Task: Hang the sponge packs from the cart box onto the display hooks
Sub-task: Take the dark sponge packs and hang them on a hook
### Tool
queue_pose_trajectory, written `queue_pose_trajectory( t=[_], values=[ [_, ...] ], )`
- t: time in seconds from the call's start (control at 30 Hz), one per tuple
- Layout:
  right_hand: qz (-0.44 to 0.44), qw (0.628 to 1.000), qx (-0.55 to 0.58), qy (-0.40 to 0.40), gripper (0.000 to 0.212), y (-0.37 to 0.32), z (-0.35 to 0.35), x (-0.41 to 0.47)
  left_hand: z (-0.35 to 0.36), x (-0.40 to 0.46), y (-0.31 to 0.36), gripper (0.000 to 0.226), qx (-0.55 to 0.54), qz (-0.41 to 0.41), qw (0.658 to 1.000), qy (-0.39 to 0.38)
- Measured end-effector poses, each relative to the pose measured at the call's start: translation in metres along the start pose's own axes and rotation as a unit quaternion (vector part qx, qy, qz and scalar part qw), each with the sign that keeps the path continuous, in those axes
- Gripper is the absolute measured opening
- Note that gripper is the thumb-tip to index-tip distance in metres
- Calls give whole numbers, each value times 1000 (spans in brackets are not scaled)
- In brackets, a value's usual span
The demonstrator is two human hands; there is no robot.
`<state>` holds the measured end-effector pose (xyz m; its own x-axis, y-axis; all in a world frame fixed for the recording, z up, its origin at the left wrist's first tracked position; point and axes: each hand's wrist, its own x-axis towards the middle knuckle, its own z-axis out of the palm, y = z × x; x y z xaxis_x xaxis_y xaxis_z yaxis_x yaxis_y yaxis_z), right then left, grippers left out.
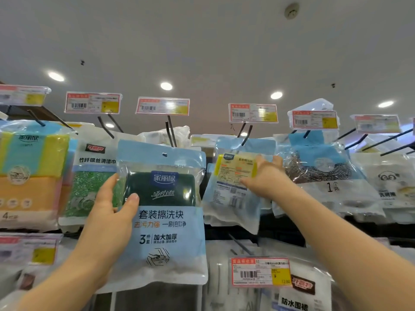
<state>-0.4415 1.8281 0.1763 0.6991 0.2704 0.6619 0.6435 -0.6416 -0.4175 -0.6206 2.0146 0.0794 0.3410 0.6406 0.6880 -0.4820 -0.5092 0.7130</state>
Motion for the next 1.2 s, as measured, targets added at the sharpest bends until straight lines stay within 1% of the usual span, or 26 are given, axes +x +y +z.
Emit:
queue_pose_trajectory(
  t=[0.07, 0.13, 0.2, 0.23, 0.27, 0.3, 0.37, 0.4, 0.43, 0.47, 0.5, 0.53, 0.57, 0.6, 0.63, 0.67, 0.73, 0.8, 0.9, 1.0, 1.07, 1.2],
  values=[
    [-51, 991, -102, 70, 54, -3, 14, -4, 0, -1, 0, 50, -5, -2, 1000, 0],
    [-110, 964, -189, 152, 47, -3, 25, -5, 2, -1, 1, 49, -8, -2, 1000, -7],
    [-162, 937, -232, 202, 39, -2, 32, -3, 4, -2, 2, 50, -13, 2, 1000, -14],
    [-184, 930, -246, 201, 36, 0, 33, -1, 6, -2, 3, 50, -10, 5, 1000, -18],
    [-195, 930, -254, 179, 37, 1, 35, 2, 8, -2, 4, 49, -9, 5, 1000, -22],
    [-193, 937, -256, 138, 42, 2, 37, 5, 9, -2, 5, 49, -11, 3, 1000, -26],
    [-141, 962, -233, 21, 52, 3, 38, 8, 13, -3, 6, 48, -19, 0, 999, -36],
    [-113, 973, -198, -24, 52, 1, 36, 9, 16, -3, 7, 49, -22, -2, 999, -40],
    [-94, 985, -137, -47, 47, -1, 33, 7, 18, -3, 7, 50, -26, -3, 999, -44],
    [-83, 994, -50, -49, 42, -4, 30, 5, 22, -4, 8, 50, -30, -2, 998, -50],
    [-77, 995, 48, -40, 40, -5, 27, 2, 26, -5, 9, 50, -34, -3, 998, -54],
    [-70, 985, 153, -25, 40, -5, 22, -1, 31, -6, 10, 50, -38, -2, 998, -58],
    [-64, 963, 261, -13, 39, -4, 16, -5, 36, -7, 12, 51, -44, 0, 997, -62],
    [-65, 932, 355, -10, 39, -2, 11, -11, 42, -8, 14, 52, -50, 5, 997, -64],
    [-80, 903, 422, -12, 39, 2, 6, -18, 48, -8, 16, 54, -53, 9, 996, -66],
    [-111, 890, 442, -11, 41, 6, 2, -26, 55, -8, 18, 56, -55, 10, 996, -70],
    [-177, 902, 395, 1, 48, 14, -3, -36, 70, -7, 23, 58, -60, 7, 994, -86],
    [-202, 916, 346, -5, 52, 19, -11, -38, 87, -5, 30, 61, -53, 10, 992, -111],
    [-180, 936, 302, -20, 51, 23, -25, -31, 109, 0, 38, 65, -5, 40, 991, -130],
    [-144, 954, 264, -6, 61, 25, -36, -21, 126, 8, 47, 62, 23, 56, 986, -154],
    [-130, 955, 265, 9, 66, 25, -43, -15, 137, 15, 51, 59, 30, 56, 984, -164],
    [-110, 957, 264, 42, 68, 22, -54, -2, 153, 32, 59, 58, 18, 65, 984, -162]
  ],
)
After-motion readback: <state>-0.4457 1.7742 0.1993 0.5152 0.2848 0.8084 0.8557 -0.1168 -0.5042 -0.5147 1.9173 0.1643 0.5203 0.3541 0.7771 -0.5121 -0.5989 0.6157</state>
